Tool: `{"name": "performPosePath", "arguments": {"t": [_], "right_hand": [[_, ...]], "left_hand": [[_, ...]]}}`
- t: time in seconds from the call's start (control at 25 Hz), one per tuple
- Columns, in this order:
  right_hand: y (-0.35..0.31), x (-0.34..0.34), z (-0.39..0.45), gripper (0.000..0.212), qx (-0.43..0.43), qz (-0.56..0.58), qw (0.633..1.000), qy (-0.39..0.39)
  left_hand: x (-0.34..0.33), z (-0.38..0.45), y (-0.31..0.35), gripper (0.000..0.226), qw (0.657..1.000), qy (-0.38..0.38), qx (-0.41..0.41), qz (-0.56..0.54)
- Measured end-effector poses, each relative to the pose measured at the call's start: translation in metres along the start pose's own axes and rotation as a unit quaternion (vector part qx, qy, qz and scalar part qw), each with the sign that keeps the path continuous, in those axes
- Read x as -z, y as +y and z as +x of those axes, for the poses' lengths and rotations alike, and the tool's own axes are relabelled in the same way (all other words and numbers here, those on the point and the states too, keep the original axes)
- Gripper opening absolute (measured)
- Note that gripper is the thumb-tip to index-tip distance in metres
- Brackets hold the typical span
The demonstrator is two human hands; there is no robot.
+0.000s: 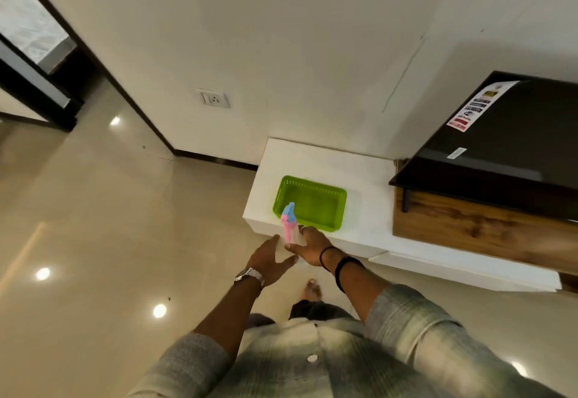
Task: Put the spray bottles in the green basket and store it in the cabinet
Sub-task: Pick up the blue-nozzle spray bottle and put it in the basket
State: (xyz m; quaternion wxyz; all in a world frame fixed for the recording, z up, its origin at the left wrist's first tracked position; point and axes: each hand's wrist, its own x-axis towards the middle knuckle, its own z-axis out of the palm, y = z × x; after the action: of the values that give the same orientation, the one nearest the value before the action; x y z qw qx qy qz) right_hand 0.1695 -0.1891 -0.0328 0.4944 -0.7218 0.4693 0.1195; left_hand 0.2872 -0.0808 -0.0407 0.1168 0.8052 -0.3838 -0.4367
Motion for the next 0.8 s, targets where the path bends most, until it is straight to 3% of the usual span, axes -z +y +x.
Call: {"name": "performPosePath", "arguments": {"t": [0.2, 0.44, 0.8], "right_hand": [[-0.011, 0.025, 0.038, 0.054, -0.006, 0.016, 0.997, 0.077], [-0.008, 0.029, 0.092, 0.057, -0.086, 0.092, 0.981, 0.145], [0.024, -0.017, 0.222, 0.056, -0.132, 0.209, 0.933, 0.264]], "left_hand": [[0.035, 0.061, 0.020, 0.084, 0.998, -0.012, -0.051, 0.044], [0.056, 0.132, 0.027, 0.080, 0.993, -0.048, -0.100, 0.041], [0.027, 0.264, -0.018, 0.075, 0.983, -0.028, -0.176, 0.035]]}}
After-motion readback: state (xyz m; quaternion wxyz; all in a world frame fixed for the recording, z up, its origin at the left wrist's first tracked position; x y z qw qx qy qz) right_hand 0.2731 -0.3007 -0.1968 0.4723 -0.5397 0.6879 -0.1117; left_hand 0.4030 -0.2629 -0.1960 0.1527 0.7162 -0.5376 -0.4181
